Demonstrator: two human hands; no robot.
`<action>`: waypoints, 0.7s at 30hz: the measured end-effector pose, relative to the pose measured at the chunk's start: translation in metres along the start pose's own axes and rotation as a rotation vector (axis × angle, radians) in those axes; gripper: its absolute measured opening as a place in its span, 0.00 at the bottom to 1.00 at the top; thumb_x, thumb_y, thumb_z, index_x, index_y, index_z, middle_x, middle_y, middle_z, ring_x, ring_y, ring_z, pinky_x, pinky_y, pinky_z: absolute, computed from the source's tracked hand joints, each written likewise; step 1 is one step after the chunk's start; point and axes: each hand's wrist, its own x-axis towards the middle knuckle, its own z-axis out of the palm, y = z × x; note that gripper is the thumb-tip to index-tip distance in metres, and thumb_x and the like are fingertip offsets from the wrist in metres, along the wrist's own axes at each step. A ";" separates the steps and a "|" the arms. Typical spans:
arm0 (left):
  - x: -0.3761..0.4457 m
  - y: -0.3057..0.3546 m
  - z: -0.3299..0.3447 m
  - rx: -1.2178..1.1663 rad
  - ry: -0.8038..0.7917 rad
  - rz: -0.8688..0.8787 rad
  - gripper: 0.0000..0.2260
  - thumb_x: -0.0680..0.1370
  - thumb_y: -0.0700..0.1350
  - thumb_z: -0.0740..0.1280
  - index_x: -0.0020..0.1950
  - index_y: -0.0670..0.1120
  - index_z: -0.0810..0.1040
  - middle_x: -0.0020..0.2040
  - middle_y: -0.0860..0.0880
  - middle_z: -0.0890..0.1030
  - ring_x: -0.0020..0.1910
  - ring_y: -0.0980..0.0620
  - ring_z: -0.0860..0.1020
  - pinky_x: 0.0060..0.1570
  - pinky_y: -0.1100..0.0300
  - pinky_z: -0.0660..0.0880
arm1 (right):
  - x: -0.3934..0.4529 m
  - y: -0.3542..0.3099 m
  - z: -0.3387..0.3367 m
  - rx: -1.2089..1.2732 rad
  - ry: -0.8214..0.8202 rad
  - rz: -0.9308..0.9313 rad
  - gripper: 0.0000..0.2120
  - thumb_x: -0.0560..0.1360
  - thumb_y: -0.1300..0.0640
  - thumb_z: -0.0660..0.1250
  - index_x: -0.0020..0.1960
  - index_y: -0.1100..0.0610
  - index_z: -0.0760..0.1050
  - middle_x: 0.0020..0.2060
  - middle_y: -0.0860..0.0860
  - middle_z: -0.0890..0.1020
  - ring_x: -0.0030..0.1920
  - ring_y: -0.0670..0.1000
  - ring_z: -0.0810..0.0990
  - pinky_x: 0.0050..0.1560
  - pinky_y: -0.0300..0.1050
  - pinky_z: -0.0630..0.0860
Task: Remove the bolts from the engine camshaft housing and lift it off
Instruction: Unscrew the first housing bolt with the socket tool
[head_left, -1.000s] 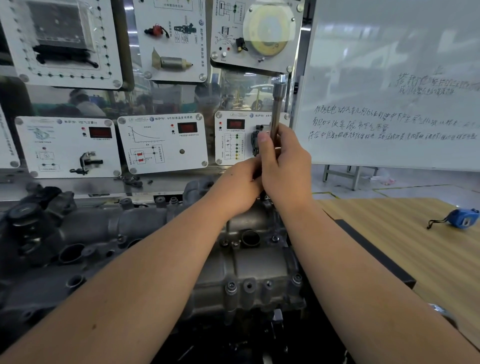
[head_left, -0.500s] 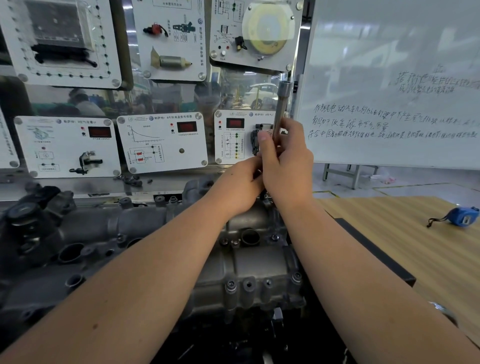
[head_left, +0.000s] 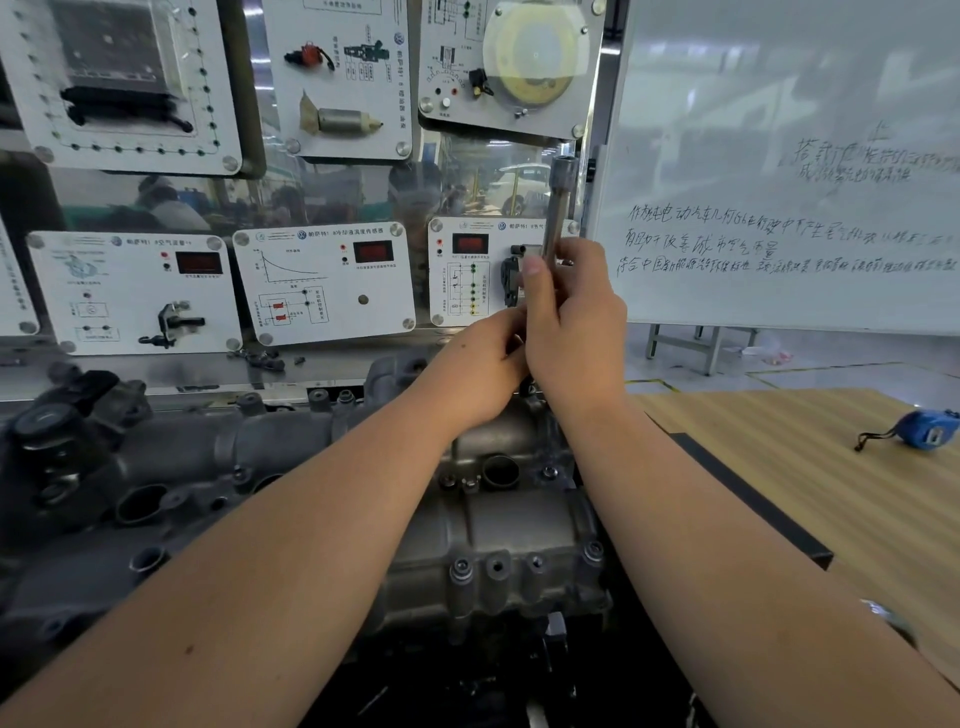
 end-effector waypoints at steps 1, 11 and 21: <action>-0.001 0.000 0.000 -0.011 0.005 0.001 0.11 0.82 0.44 0.61 0.50 0.62 0.73 0.43 0.56 0.82 0.43 0.63 0.79 0.38 0.65 0.75 | 0.000 0.000 0.000 -0.005 -0.004 -0.004 0.11 0.83 0.49 0.60 0.60 0.54 0.73 0.45 0.46 0.84 0.45 0.48 0.82 0.44 0.44 0.75; -0.001 0.001 -0.001 -0.040 -0.018 -0.003 0.11 0.84 0.45 0.61 0.52 0.63 0.73 0.43 0.58 0.83 0.43 0.63 0.80 0.38 0.65 0.75 | 0.001 0.000 0.000 0.049 0.003 0.013 0.15 0.83 0.46 0.60 0.66 0.53 0.68 0.45 0.45 0.84 0.45 0.47 0.83 0.46 0.47 0.78; 0.000 0.000 0.000 -0.032 -0.014 -0.021 0.13 0.83 0.42 0.60 0.45 0.59 0.74 0.42 0.56 0.82 0.37 0.65 0.77 0.39 0.60 0.72 | 0.001 0.002 0.001 0.015 0.005 -0.008 0.10 0.84 0.51 0.57 0.57 0.55 0.74 0.45 0.48 0.84 0.44 0.52 0.83 0.48 0.52 0.78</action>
